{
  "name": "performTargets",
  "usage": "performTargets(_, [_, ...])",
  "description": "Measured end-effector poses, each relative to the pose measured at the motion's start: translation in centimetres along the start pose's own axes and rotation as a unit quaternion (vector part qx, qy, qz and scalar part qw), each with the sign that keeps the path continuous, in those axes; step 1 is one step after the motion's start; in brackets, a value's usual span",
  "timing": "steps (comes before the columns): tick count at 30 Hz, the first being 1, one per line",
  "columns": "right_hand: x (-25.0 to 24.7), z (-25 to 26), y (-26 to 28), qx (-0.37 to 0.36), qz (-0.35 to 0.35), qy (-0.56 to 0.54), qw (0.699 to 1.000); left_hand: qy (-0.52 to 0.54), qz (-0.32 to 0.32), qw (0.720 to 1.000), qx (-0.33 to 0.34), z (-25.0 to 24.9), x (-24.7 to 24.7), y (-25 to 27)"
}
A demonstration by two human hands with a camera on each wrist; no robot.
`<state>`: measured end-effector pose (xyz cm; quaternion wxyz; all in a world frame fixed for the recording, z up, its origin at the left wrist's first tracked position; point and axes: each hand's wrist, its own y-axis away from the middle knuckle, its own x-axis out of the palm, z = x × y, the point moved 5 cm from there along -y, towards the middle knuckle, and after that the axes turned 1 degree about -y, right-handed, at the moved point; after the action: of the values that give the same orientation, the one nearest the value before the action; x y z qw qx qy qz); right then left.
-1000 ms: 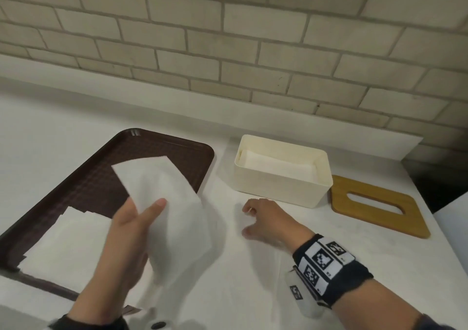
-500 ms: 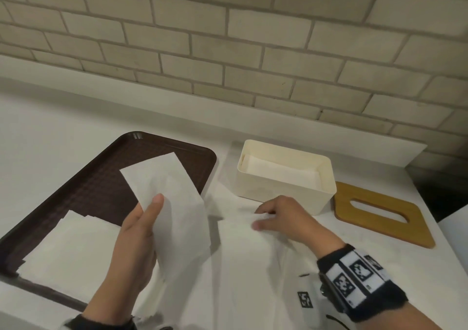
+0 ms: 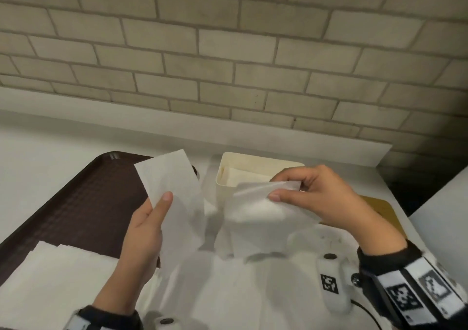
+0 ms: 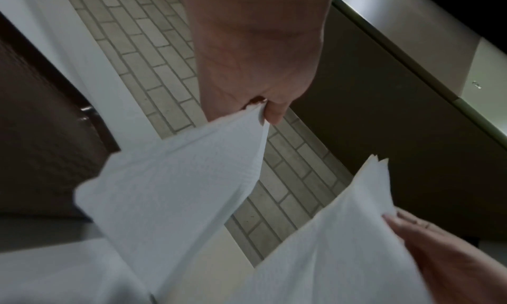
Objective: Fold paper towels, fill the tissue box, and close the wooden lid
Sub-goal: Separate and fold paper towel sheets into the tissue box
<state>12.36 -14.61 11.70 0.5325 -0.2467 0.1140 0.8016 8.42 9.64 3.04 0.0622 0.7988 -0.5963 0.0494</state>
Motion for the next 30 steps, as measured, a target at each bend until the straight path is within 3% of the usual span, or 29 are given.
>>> performTargets(4, [-2.1, 3.4, 0.5, -0.037, 0.04, -0.051, 0.997, -0.015, 0.104, 0.994, -0.032, -0.6, 2.9, -0.7])
performTargets(7, [-3.3, 4.0, -0.4, -0.036, 0.023, -0.063, 0.997, -0.041, 0.157, 0.983, -0.088, 0.4, 5.7, -0.8])
performTargets(12, [-3.6, 1.0, -2.5, 0.02, -0.023, 0.071, 0.997, 0.136, 0.221, 0.944, -0.202, 1.0, 11.2, 1.2])
performTargets(14, [-3.7, 0.0, -2.5, 0.034, -0.042, 0.105, 0.993, 0.161, 0.245, 0.934, -0.203, 1.1, 12.5, 1.8])
performTargets(17, [-4.1, -1.4, -1.7, 0.051, -0.082, 0.076, 0.992, 0.103, 0.212, 0.958, -0.161, 1.9, 12.6, 1.5])
performTargets(21, [-5.0, -4.1, 1.0, 0.098, -0.113, -0.032, 0.988, 0.107, 0.199, 0.963, -0.145, 2.1, 12.7, 1.1])
performTargets(24, [-5.6, -5.6, 2.9, 0.108, -0.174, -0.061, 0.977, 0.147, 0.181, 0.961, -0.148, 2.1, 12.2, 0.8])
performTargets(27, [-7.3, -4.9, 5.1, 0.08, -0.234, -0.082, 0.966, 0.166, 0.161, 0.961, -0.149, 2.5, 11.4, 0.3])
performTargets(30, [-9.8, -1.6, 7.8, -0.004, -0.236, -0.137, 0.962, 0.135, 0.151, 0.972, -0.121, 2.6, 10.8, -0.3])
